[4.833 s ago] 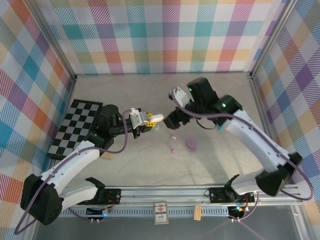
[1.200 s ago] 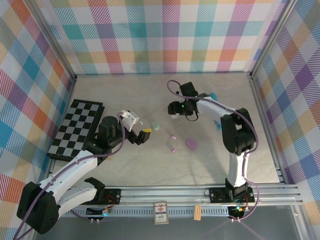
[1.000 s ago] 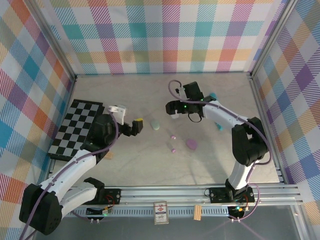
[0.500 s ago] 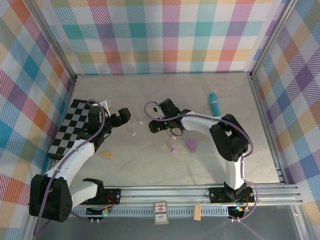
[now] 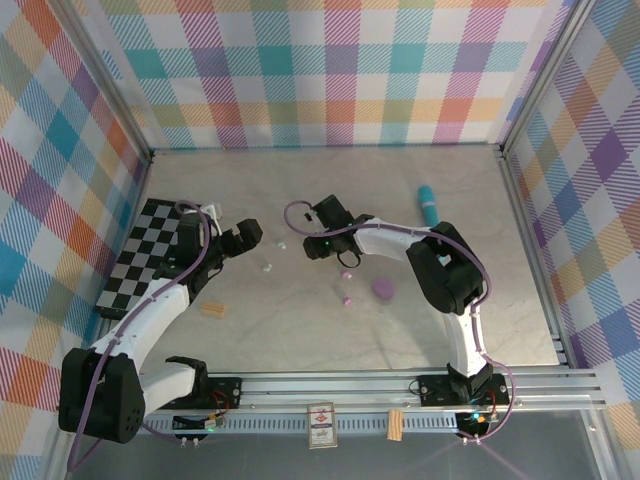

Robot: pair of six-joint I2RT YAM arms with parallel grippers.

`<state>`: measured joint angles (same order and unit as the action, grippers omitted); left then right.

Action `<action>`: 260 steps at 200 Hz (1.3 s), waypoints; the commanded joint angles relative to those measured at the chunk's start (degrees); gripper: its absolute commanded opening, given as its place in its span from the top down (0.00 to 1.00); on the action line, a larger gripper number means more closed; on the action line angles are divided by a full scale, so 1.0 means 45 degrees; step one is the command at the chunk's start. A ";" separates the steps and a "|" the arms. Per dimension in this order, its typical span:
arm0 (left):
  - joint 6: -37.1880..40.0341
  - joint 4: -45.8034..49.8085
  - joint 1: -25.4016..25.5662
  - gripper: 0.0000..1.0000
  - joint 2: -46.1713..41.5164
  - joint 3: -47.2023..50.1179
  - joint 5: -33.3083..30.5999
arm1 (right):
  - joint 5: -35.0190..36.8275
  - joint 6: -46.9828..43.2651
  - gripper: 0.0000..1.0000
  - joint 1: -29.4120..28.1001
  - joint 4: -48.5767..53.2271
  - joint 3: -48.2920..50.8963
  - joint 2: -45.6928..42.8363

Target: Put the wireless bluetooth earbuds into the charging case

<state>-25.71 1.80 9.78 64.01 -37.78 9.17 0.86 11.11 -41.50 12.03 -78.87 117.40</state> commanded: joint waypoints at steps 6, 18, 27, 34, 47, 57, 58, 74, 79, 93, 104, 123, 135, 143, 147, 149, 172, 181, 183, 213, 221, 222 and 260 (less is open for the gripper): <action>0.0091 0.0179 -0.0190 0.00 0.0024 -0.0374 0.0382 | -0.0156 -0.0543 0.61 -0.0074 0.0244 -0.0227 0.0141; 0.0149 0.0216 -0.0189 0.00 0.0014 -0.0387 0.0430 | -0.0126 -0.0638 0.57 -0.0059 0.0398 -0.0300 0.0148; 0.0178 0.0241 -0.0199 0.00 0.0007 -0.0390 0.0460 | -0.0133 -0.0702 0.50 -0.0056 0.0458 -0.0343 0.0206; 0.0190 0.0243 -0.0201 0.00 -0.0007 -0.0391 0.0462 | -0.0120 -0.0728 0.47 -0.0056 0.0463 -0.0357 0.0245; 0.0197 0.0267 -0.0192 0.00 -0.0005 -0.0394 0.0481 | -0.0191 -0.0751 0.45 -0.0068 0.0497 -0.0412 0.0329; 0.0203 0.0263 -0.0196 0.00 -0.0011 -0.0374 0.0513 | -0.0192 -0.0741 0.45 -0.0066 0.0546 -0.0470 0.0406; 0.0195 0.0263 -0.0189 0.00 -0.0008 -0.0374 0.0498 | -0.0192 -0.0737 0.46 -0.0061 0.0547 -0.0466 0.0400; 0.0219 0.0290 -0.0186 0.00 -0.0035 -0.0374 0.0511 | -0.0192 -0.0713 0.49 -0.0061 0.0518 -0.0481 0.0457; 0.0225 0.0284 -0.0186 0.00 -0.0025 -0.0374 0.0539 | -0.0192 -0.0711 0.50 -0.0057 0.0514 -0.0510 0.0501; 0.0245 0.0324 -0.0197 0.00 -0.0038 -0.0391 0.0560 | -0.0189 -0.0746 0.49 -0.0059 0.0584 -0.0605 0.0587; 0.0266 0.0371 -0.0191 0.00 -0.0035 -0.0430 0.0579 | -0.0192 -0.0790 0.49 -0.0053 0.0661 -0.0687 0.0648; 0.0339 0.0410 -0.0185 0.00 -0.0052 -0.0471 0.0610 | -0.0285 -0.0844 0.58 -0.0063 0.0723 -0.0706 0.0567; 0.0467 0.0432 -0.0184 0.00 -0.0106 -0.0483 0.0657 | -0.0347 -0.0955 0.61 -0.0056 0.0821 -0.0643 0.0307; 0.0620 0.0439 -0.0178 0.00 -0.0156 -0.0486 0.0721 | -0.0366 -0.1045 0.62 -0.0056 0.0773 -0.0476 0.0018; 0.0707 0.0442 -0.0189 0.00 -0.0204 -0.0491 0.0762 | -0.0368 -0.1130 0.63 -0.0041 0.0686 -0.0370 -0.0151; 0.0784 0.0450 -0.0198 0.00 -0.0211 -0.0486 0.0768 | -0.0382 -0.1178 0.63 -0.0062 0.0652 -0.0312 -0.0245; 0.1625 0.0202 -0.0174 0.00 -0.0615 -0.0433 0.1285 | -0.1247 -0.2477 0.64 -0.0054 0.0636 0.0302 -0.1414; 0.2136 0.0061 -0.0168 0.00 -0.0915 -0.0403 0.1672 | -0.1690 -0.3355 0.64 -0.0057 0.0711 0.0570 -0.1922; 0.2256 0.0027 -0.0178 0.00 -0.0975 -0.0396 0.1766 | -0.1841 -0.3546 0.65 -0.0042 0.0760 0.0602 -0.2030; 0.4252 0.0526 -0.0181 0.00 -0.1970 -0.0714 0.2947 | -0.4019 -0.6367 0.65 0.0129 0.2740 0.0459 -0.3490; 0.4837 0.0875 -0.0162 0.00 -0.2201 -0.0859 0.3535 | -0.4441 -0.6846 0.65 0.0209 0.3383 0.0248 -0.3783; 0.4934 0.0901 -0.0162 0.00 -0.2226 -0.0861 0.3600 | -0.4494 -0.6904 0.65 0.0223 0.3480 0.0216 -0.3813; 0.6997 0.0895 0.0639 0.00 -0.3297 -0.0992 0.6386 | -0.6246 -0.8783 0.65 0.0564 0.6295 -0.1021 -0.4964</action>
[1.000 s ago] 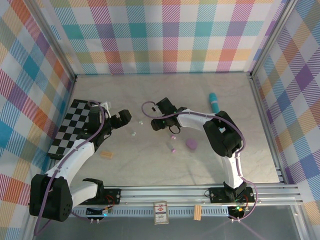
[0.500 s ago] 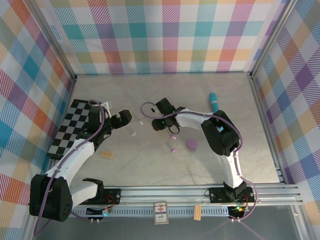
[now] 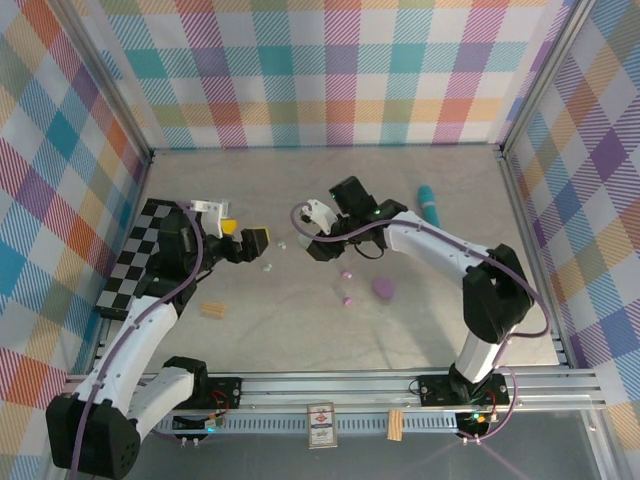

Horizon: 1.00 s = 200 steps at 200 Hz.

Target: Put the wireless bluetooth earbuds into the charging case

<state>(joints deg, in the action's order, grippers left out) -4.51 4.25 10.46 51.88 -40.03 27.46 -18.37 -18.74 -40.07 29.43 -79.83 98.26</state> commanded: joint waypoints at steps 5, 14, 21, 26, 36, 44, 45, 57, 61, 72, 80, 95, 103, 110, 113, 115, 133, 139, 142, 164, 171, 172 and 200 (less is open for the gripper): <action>0.2906 0.0781 0.0656 0.00 -0.0701 -0.0626 0.2514 | -0.2147 -0.2317 0.65 0.0280 0.2700 -0.0987 -0.0852; 0.3954 0.1702 0.0879 0.00 -0.0833 -0.0900 0.2840 | -0.2591 -0.2569 0.65 0.0345 0.3089 -0.1195 -0.1124; 0.4684 0.2398 0.1003 0.00 -0.0881 -0.1143 0.3097 | -0.2882 -0.2772 0.65 0.0375 0.3365 -0.1341 -0.1330; 0.5047 0.3087 0.1093 0.00 -0.0903 -0.1338 0.3236 | -0.3120 -0.2890 0.66 0.0385 0.3534 -0.1439 -0.1463; 0.5703 0.3806 0.1241 0.00 -0.0908 -0.1645 0.3612 | -0.3574 -0.3074 0.66 0.0390 0.3856 -0.1635 -0.1733; 0.6059 0.4062 0.1358 0.03 -0.0908 -0.1810 0.4055 | -0.4006 -0.3257 0.66 0.0401 0.4077 -0.1741 -0.1888; 0.6099 0.4078 0.1372 0.04 -0.0906 -0.1818 0.4093 | -0.4034 -0.3276 0.66 0.0395 0.4110 -0.1756 -0.1910; 0.6452 0.4038 0.1649 0.05 -0.0937 -0.1912 0.4682 | -0.4589 -0.3439 0.67 0.0396 0.4470 -0.2022 -0.2063; 0.6521 0.3982 0.1771 0.06 -0.0925 -0.1912 0.4769 | -0.4736 -0.3471 0.67 0.0393 0.4570 -0.2119 -0.2102; 0.6906 0.3894 0.2149 0.09 -0.0861 -0.1970 0.4904 | -0.5031 -0.3559 0.68 0.0390 0.4881 -0.2403 -0.2165; 0.7179 0.3862 0.2389 0.10 -0.0790 -0.2048 0.4919 | -0.5239 -0.3650 0.68 0.0391 0.5114 -0.2609 -0.2186; 0.7326 0.3700 0.2707 0.12 -0.0462 -0.2209 0.5204 | -0.5582 -0.3779 0.69 0.0372 0.5333 -0.2823 -0.2310; 0.7297 0.3603 0.2780 0.13 -0.0218 -0.2358 0.5529 | -0.5742 -0.3832 0.69 0.0343 0.5355 -0.2845 -0.2422; 0.7221 0.3539 0.2874 0.15 0.0015 -0.2506 0.5753 | -0.5812 -0.3889 0.69 0.0303 0.5374 -0.2855 -0.2503; 0.7183 0.3534 0.2901 0.16 0.0110 -0.2573 0.5826 | -0.5809 -0.3910 0.69 0.0279 0.5386 -0.2849 -0.2531; 0.7187 0.3530 0.2932 0.16 0.0190 -0.2614 0.5868 | -0.5817 -0.3933 0.69 0.0260 0.5401 -0.2846 -0.2546; 0.7214 0.3487 0.3243 0.20 0.0663 -0.2943 0.6016 | -0.5834 -0.3981 0.70 0.0074 0.5399 -0.2882 -0.2559; 0.7209 0.3435 0.3314 0.23 0.0770 -0.3023 0.6060 | -0.5841 -0.3961 0.70 0.0003 0.5365 -0.2885 -0.2541; 0.7213 0.3402 0.3361 0.25 0.0822 -0.3048 0.6091 | -0.5857 -0.3946 0.70 -0.0015 0.5356 -0.2884 -0.2524; 0.7080 0.3166 0.3591 0.34 0.1094 -0.3184 0.6237 | -0.5934 -0.3862 0.70 -0.0252 0.5219 -0.2904 -0.2480; 0.7041 0.3111 0.3647 0.36 0.1142 -0.3196 0.6249 | -0.5940 -0.3833 0.70 -0.0293 0.5174 -0.2887 -0.2480; 0.7039 0.3085 0.3650 0.36 0.1135 -0.3195 0.6245 | -0.5939 -0.3828 0.70 -0.0303 0.5167 -0.2886 -0.2480; 0.6827 0.2794 0.3826 0.42 0.1243 -0.3195 0.6327 | -0.5877 -0.3823 0.70 -0.0406 0.5179 -0.2884 -0.2421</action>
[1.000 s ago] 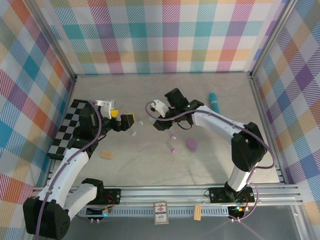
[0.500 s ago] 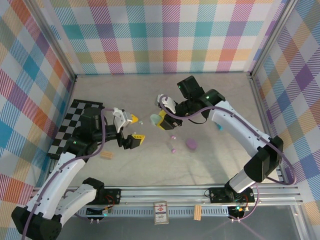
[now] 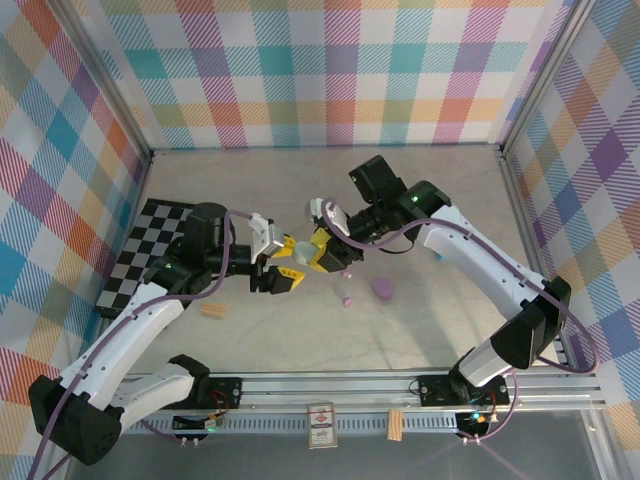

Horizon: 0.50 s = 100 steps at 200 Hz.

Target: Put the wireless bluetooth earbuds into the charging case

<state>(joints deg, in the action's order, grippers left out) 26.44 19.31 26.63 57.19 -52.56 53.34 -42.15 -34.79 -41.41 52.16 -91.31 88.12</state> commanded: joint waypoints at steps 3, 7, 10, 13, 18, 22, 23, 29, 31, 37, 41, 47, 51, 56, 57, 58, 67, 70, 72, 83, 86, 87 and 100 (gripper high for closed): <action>-0.0086 -0.0611 0.0241 0.43 0.0065 -0.0404 0.0569 | -0.0591 -0.0258 0.70 -0.0114 0.0130 -0.0344 -0.0150; -0.0121 -0.0636 0.0251 0.44 0.0077 -0.0392 0.0578 | -0.0566 -0.0258 0.70 -0.0115 0.0132 -0.0353 -0.0131; -0.0148 -0.0648 0.0268 0.44 0.0083 -0.0392 0.0586 | -0.0556 -0.0248 0.70 -0.0124 0.0128 -0.0354 -0.0129; -0.0171 -0.0641 0.0282 0.45 0.0087 -0.0399 0.0583 | -0.0545 -0.0240 0.70 -0.0133 0.0140 -0.0364 -0.0101; -0.0186 -0.0640 0.0287 0.46 0.0116 -0.0410 0.0572 | -0.0552 -0.0239 0.70 -0.0134 0.0133 -0.0373 -0.0075; -0.0191 -0.0643 0.0300 0.47 0.0136 -0.0411 0.0568 | -0.0528 -0.0248 0.70 -0.0149 0.0138 -0.0376 -0.0055; -0.0191 -0.0651 0.0296 0.47 0.0140 -0.0411 0.0568 | -0.0532 -0.0253 0.70 -0.0151 0.0133 -0.0375 -0.0053; -0.0208 -0.0644 0.0311 0.48 0.0158 -0.0430 0.0582 | -0.0523 -0.0275 0.70 -0.0154 0.0151 -0.0374 -0.0040; -0.0210 -0.0640 0.0321 0.48 0.0147 -0.0426 0.0596 | -0.0518 -0.0277 0.70 -0.0154 0.0153 -0.0374 -0.0033; -0.0224 -0.0636 0.0328 0.49 0.0170 -0.0411 0.0593 | -0.0483 -0.0306 0.70 -0.0154 0.0159 -0.0376 -0.0012; -0.0248 -0.0642 0.0331 0.50 0.0180 -0.0412 0.0598 | -0.0481 -0.0316 0.70 -0.0161 0.0166 -0.0374 -0.0004; -0.0264 -0.0644 0.0351 0.51 0.0199 -0.0423 0.0638 | -0.0438 -0.0335 0.70 -0.0173 0.0185 -0.0374 0.0024; -0.0269 -0.0647 0.0341 0.51 0.0201 -0.0414 0.0646 | -0.0410 -0.0351 0.70 -0.0173 0.0203 -0.0392 0.0045; -0.0279 -0.0639 0.0351 0.52 0.0200 -0.0411 0.0676 | -0.0389 -0.0365 0.70 -0.0190 0.0229 -0.0383 0.0065; -0.0284 -0.0649 0.0341 0.52 0.0201 -0.0411 0.0680 | -0.0384 -0.0370 0.70 -0.0192 0.0227 -0.0378 0.0066; -0.0286 -0.0654 0.0346 0.52 0.0201 -0.0411 0.0673 | -0.0382 -0.0383 0.70 -0.0192 0.0236 -0.0376 0.0066; -0.0279 -0.0650 0.0351 0.54 0.0198 -0.0393 0.0708 | -0.0324 -0.0411 0.70 -0.0193 0.0273 -0.0374 0.0101; -0.0295 -0.0643 0.0351 0.54 0.0191 -0.0394 0.0720 | -0.0280 -0.0431 0.70 -0.0193 0.0292 -0.0374 0.0115; -0.0305 -0.0640 0.0351 0.54 0.0199 -0.0392 0.0718 | -0.0252 -0.0443 0.70 -0.0193 0.0305 -0.0374 0.0123; -0.0298 -0.0650 0.0346 0.55 0.0194 -0.0392 0.0725 | -0.0138 -0.0497 0.70 -0.0210 0.0377 -0.0374 0.0207; -0.0300 -0.0648 0.0351 0.56 0.0191 -0.0391 0.0756 | -0.0110 -0.0503 0.71 -0.0210 0.0393 -0.0378 0.0226; -0.0304 -0.0653 0.0351 0.56 0.0186 -0.0411 0.0750 | -0.0108 -0.0508 0.71 -0.0211 0.0397 -0.0386 0.0234; -0.0297 -0.0657 0.0349 0.56 0.0194 -0.0423 0.0773 | -0.0037 -0.0546 0.71 -0.0205 0.0532 -0.0431 0.0335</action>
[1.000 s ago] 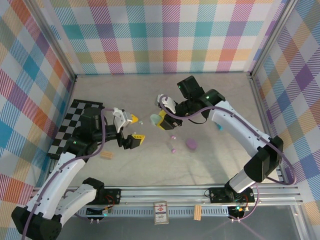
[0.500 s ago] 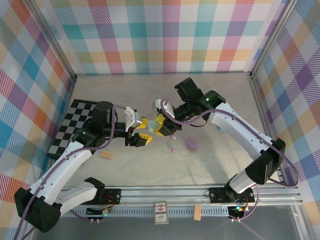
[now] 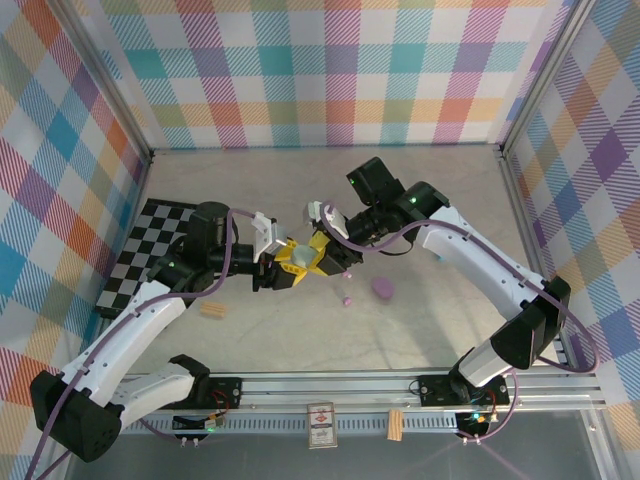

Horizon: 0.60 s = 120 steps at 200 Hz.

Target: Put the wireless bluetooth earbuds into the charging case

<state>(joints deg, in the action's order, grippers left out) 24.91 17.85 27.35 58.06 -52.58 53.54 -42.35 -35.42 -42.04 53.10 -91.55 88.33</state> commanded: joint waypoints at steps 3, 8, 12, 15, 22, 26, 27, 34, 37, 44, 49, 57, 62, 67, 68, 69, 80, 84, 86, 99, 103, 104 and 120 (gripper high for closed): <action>0.0038 -0.0323 0.0191 0.56 0.0009 -0.0408 0.0728 | 0.0017 -0.0410 0.71 -0.0066 0.0318 -0.0379 0.0308; 0.0032 -0.0314 0.0181 0.56 0.0005 -0.0432 0.0720 | 0.0019 -0.0410 0.71 -0.0071 0.0348 -0.0397 0.0347; 0.0034 -0.0316 0.0190 0.56 0.0005 -0.0438 0.0730 | 0.0016 -0.0410 0.71 -0.0086 0.0347 -0.0396 0.0350; 0.0047 -0.0314 0.0191 0.56 -0.0008 -0.0432 0.0721 | 0.0026 -0.0410 0.71 -0.0100 0.0338 -0.0383 0.0346; 0.0032 -0.0327 0.0192 0.55 -0.0013 -0.0423 0.0720 | 0.0027 -0.0392 0.71 -0.0101 0.0307 -0.0379 0.0374; 0.0032 -0.0322 0.0191 0.56 -0.0023 -0.0428 0.0733 | 0.0000 -0.0391 0.71 -0.0092 0.0300 -0.0397 0.0370; 0.0032 -0.0318 0.0191 0.55 -0.0028 -0.0427 0.0736 | 0.0008 -0.0391 0.71 -0.0091 0.0295 -0.0398 0.0360; 0.0032 -0.0331 0.0188 0.56 -0.0035 -0.0431 0.0720 | 0.0018 -0.0391 0.71 -0.0101 0.0293 -0.0398 0.0369; 0.0032 -0.0316 0.0191 0.55 -0.0044 -0.0439 0.0732 | 0.0016 -0.0408 0.71 -0.0109 0.0290 -0.0398 0.0360; 0.0022 -0.0315 0.0190 0.54 -0.0046 -0.0421 0.0722 | 0.0065 -0.0410 0.71 -0.0110 0.0280 -0.0398 0.0387; 0.0017 -0.0330 0.0191 0.52 -0.0054 -0.0416 0.0720 | 0.0098 -0.0410 0.71 -0.0110 0.0273 -0.0398 0.0389; -0.0007 -0.0318 0.0188 0.51 -0.0054 -0.0403 0.0720 | 0.0115 -0.0410 0.71 -0.0110 0.0265 -0.0384 0.0390; -0.0007 -0.0328 0.0191 0.51 -0.0075 -0.0387 0.0715 | 0.0132 -0.0410 0.71 -0.0120 0.0241 -0.0396 0.0387; 0.0002 -0.0330 0.0190 0.51 -0.0076 -0.0396 0.0703 | 0.0134 -0.0410 0.71 -0.0111 0.0248 -0.0398 0.0386; -0.0013 -0.0332 0.0191 0.51 -0.0083 -0.0401 0.0692 | 0.0144 -0.0410 0.71 -0.0111 0.0239 -0.0398 0.0388; -0.0020 -0.0323 0.0191 0.51 -0.0077 -0.0384 0.0686 | 0.0138 -0.0410 0.71 -0.0111 0.0245 -0.0398 0.0389; -0.0046 -0.0324 0.0187 0.50 -0.0091 -0.0367 0.0693 | 0.0175 -0.0392 0.71 -0.0111 0.0176 -0.0379 0.0370; -0.0046 -0.0321 0.0191 0.50 -0.0108 -0.0367 0.0692 | 0.0182 -0.0391 0.71 -0.0121 0.0169 -0.0379 0.0370; -0.0046 -0.0315 0.0191 0.50 -0.0095 -0.0357 0.0684 | 0.0199 -0.0391 0.71 -0.0128 0.0142 -0.0369 0.0370; -0.0051 -0.0318 0.0201 0.51 -0.0105 -0.0348 0.0703 | 0.0192 -0.0371 0.71 -0.0125 0.0049 -0.0342 0.0334; -0.0037 -0.0326 0.0191 0.52 -0.0100 -0.0329 0.0706 | 0.0205 -0.0359 0.71 -0.0130 0.0010 -0.0323 0.0302; -0.0032 -0.0320 0.0191 0.52 -0.0085 -0.0329 0.0703 | 0.0208 -0.0355 0.71 -0.0130 -0.0007 -0.0321 0.0297; -0.0027 -0.0325 0.0196 0.55 -0.0081 -0.0309 0.0719 | 0.0192 -0.0332 0.71 -0.0130 -0.0031 -0.0264 0.0253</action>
<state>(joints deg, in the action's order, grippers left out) 24.51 18.04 27.35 58.24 -52.58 53.32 -41.85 -35.66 -42.15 53.76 -92.05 89.21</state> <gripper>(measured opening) 0.464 0.377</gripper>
